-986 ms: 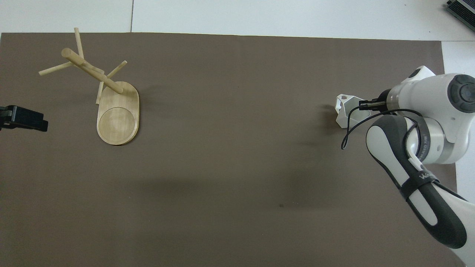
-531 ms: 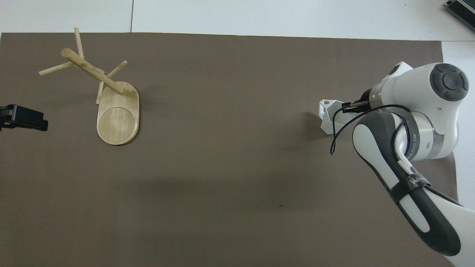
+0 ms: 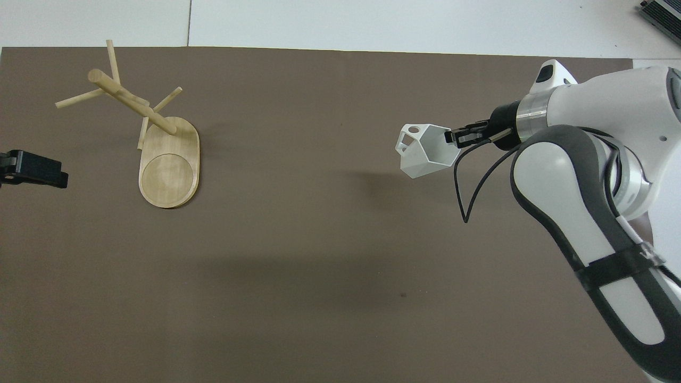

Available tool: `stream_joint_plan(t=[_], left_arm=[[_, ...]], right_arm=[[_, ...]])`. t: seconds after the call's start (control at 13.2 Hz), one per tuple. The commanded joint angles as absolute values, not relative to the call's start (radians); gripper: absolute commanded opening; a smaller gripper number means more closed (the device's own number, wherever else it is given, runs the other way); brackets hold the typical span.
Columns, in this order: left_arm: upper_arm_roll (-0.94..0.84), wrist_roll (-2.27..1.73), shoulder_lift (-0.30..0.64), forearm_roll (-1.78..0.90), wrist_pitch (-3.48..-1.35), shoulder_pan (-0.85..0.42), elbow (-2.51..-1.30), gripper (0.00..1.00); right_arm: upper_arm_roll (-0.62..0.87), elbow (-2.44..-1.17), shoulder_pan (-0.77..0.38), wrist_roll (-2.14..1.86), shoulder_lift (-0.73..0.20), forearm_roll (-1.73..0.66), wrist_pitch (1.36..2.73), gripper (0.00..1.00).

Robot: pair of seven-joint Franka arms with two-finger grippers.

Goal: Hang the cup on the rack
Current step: 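Lift the cup with the right gripper while the left gripper approaches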

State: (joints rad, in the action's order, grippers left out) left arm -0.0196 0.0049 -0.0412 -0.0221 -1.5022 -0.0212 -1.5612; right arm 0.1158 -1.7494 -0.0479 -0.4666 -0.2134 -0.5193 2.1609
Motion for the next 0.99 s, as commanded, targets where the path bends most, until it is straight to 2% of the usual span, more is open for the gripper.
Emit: stream_joint_plan(t=[0.0,0.23,0.38,0.53,0.91], left_arm=[[-0.021,-0.081,-0.064,-0.009,-1.5,-0.018,-1.583,1.0],[-0.026,-0.249,-0.064,-0.02,-1.506,-0.032,-1.588,1.0],[-0.031,-0.416,-0.064,-0.067,-1.516,-0.037,-1.595,1.0],[-0.034,-0.599,-0.064,-0.126,-1.543,-0.038,-1.597,1.0],[-0.054,-0.987,-0.048,-0.305,-1.612,-0.037,-1.586,1.0]], right_arm=[[0.188,-1.674,-0.035,-0.552,-0.224,-0.62,2.16,0.0],[0.28,-1.597,-0.028,-0.575,-0.221,-0.758,2.177,0.0],[0.343,-1.594,-0.026,-0.653,-0.218,-0.956,2.282,0.0],[0.376,-1.586,-0.029,-0.751,-0.218,-1.081,2.316,0.0],[0.399,-1.586,-0.034,-0.86,-0.218,-1.097,2.306,0.0]])
